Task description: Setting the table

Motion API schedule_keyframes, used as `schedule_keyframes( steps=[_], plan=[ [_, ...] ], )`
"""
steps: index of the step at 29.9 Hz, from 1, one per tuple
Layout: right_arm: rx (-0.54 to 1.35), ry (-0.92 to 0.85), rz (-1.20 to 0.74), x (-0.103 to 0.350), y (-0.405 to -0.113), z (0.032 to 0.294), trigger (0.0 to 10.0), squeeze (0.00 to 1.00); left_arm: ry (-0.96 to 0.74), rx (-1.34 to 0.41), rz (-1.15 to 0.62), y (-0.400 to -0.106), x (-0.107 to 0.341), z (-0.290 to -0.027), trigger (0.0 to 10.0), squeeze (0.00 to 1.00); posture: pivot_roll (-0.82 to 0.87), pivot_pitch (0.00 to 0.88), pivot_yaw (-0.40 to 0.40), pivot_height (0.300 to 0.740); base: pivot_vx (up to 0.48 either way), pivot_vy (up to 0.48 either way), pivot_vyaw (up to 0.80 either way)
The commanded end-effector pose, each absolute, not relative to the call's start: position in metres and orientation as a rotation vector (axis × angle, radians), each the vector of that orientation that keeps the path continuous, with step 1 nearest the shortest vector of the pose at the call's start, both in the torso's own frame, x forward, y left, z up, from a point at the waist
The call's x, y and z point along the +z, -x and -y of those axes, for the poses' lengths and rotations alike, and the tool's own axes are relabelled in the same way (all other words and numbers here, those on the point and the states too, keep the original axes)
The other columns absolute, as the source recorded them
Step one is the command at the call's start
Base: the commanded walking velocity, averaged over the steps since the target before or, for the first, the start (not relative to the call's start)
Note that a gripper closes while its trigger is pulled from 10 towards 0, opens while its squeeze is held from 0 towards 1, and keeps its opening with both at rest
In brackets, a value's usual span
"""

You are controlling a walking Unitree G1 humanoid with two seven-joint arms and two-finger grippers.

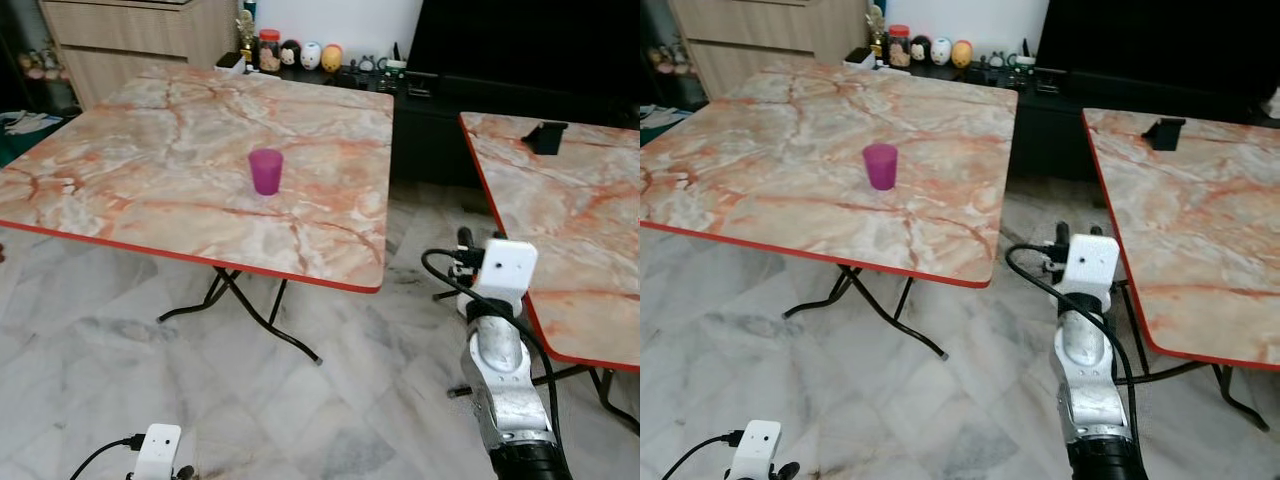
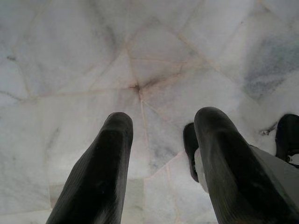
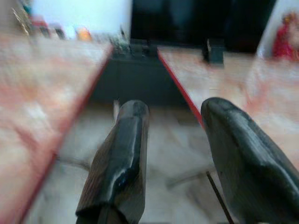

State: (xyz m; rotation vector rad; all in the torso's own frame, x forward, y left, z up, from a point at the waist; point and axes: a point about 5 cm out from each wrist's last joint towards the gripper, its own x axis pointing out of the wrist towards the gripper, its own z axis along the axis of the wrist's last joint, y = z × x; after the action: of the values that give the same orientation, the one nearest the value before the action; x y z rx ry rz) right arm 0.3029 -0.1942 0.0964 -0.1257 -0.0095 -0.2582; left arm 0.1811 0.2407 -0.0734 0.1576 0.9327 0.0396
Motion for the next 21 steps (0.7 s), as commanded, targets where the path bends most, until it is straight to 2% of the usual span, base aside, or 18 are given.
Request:
schedule_keyframes(
  steps=[1,6,7,8,12,15,17,21],
  plan=[
    [-0.278,0.11,-0.085,0.07,-0.294,0.204,10.0,0.0,-0.157,0.023,-0.945,-0.18,-0.075,-0.238,10.0,0.0,0.05,0.0,-0.048,0.728,0.0,0.0,0.0],
    [-0.289,0.088,-0.304,0.018,-0.27,0.211,10.0,0.0,-0.156,0.024,-0.944,-0.18,-0.075,-0.238,10.0,0.0,0.05,0.0,-0.049,0.728,0.0,0.0,0.0],
    [-0.287,0.092,-0.416,-0.006,-0.253,0.213,10.0,0.0,-0.155,0.025,-0.944,-0.18,-0.075,-0.238,10.0,0.0,0.05,0.0,-0.05,0.728,0.0,0.0,0.0],
    [-0.287,0.092,-0.416,-0.006,-0.253,0.213,10.0,0.0,-0.155,0.025,-0.944,-0.18,-0.075,-0.238,10.0,0.0,0.05,0.0,-0.05,0.728,0.0,0.0,0.0],
    [-0.24,0.113,-0.61,-0.044,-0.22,0.21,10.0,0.0,-0.157,0.026,-0.944,-0.181,-0.075,-0.238,10.0,0.0,0.05,0.0,-0.043,0.728,0.0,0.0,0.0],
    [-0.213,0.117,-0.68,-0.056,-0.207,0.207,10.0,0.0,-0.158,0.027,-0.943,-0.181,-0.074,-0.238,10.0,0.0,0.05,0.0,-0.041,0.728,0.0,0.0,0.0],
    [-0.2,0.116,-0.777,-0.07,-0.188,0.206,10.0,0.0,-0.16,0.027,-0.943,-0.181,-0.074,-0.238,10.0,0.0,0.05,0.0,-0.041,0.728,0.0,0.0,0.0],
    [-0.247,0.118,-0.889,-0.084,-0.164,0.208,10.0,0.0,-0.16,0.03,-0.944,-0.181,-0.074,-0.238,10.0,0.0,0.06,0.0,-0.04,0.728,0.0,0.0,0.0]
  ],
)
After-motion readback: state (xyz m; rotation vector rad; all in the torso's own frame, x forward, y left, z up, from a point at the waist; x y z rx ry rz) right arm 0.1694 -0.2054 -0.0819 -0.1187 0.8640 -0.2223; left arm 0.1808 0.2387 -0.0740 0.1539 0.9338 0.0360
